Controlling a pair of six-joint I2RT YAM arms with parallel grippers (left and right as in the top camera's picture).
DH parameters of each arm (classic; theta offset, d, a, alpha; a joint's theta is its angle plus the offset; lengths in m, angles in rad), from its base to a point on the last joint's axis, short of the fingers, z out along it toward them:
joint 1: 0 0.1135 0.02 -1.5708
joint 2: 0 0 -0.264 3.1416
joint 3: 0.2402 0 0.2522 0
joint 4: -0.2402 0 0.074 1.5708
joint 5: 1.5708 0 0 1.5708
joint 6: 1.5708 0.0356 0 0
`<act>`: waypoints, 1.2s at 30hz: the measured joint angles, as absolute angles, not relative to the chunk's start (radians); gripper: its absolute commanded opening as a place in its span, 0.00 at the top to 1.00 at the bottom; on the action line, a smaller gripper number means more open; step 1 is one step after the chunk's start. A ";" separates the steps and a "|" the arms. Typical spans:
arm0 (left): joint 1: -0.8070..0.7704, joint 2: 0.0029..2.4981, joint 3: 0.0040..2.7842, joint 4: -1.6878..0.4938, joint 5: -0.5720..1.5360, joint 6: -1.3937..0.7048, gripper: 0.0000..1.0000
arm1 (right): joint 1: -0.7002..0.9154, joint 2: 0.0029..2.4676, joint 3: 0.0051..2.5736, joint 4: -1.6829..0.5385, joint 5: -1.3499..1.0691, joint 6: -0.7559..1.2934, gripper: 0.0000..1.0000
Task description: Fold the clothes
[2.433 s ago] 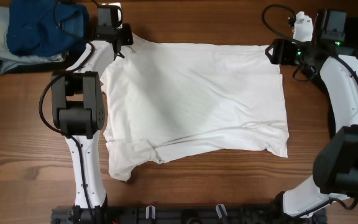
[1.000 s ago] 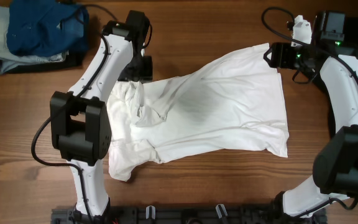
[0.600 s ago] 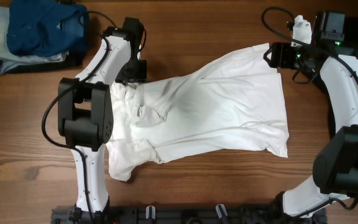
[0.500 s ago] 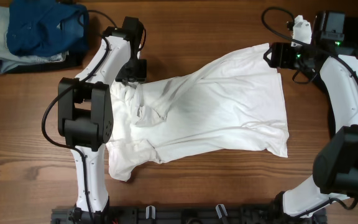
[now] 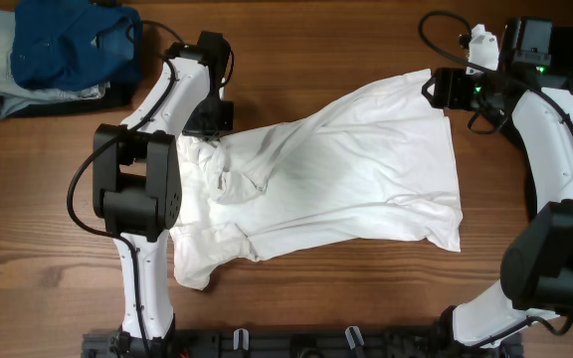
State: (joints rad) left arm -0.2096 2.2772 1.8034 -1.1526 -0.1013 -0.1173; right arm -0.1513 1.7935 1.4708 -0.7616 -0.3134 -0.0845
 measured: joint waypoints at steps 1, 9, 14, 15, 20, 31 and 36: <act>-0.209 2.277 1.803 -1.164 -0.108 -0.119 0.96 | -0.151 1.794 1.471 -0.762 -0.313 -0.085 0.24; -0.072 2.117 1.817 -1.312 -0.160 -0.262 0.96 | -0.151 1.794 1.471 -0.761 -0.313 -0.085 0.24; 0.015 1.934 1.851 -1.459 -0.147 -0.302 0.96 | -0.151 1.794 1.471 -0.762 -0.314 -0.085 0.24; 0.016 1.925 1.852 -1.489 -0.143 -0.305 0.96 | -0.151 1.794 1.471 -0.762 -0.313 -0.084 0.24; 0.011 1.941 1.801 -1.533 -0.130 -0.312 0.82 | -0.151 1.794 1.471 -0.770 -0.314 -0.084 0.24; 0.080 1.949 1.708 -1.158 -0.201 -0.320 0.96 | -0.151 1.794 1.471 -0.773 -0.315 -0.085 0.24; 0.099 1.948 1.708 -1.200 -0.094 -0.273 0.95 | -0.151 1.794 1.471 -0.786 -0.317 -0.085 0.20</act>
State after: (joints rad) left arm 0.0994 1.9484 1.7081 -1.1995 -0.0937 -0.2729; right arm -0.1513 1.7935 1.4708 -0.7856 -0.3172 -0.0849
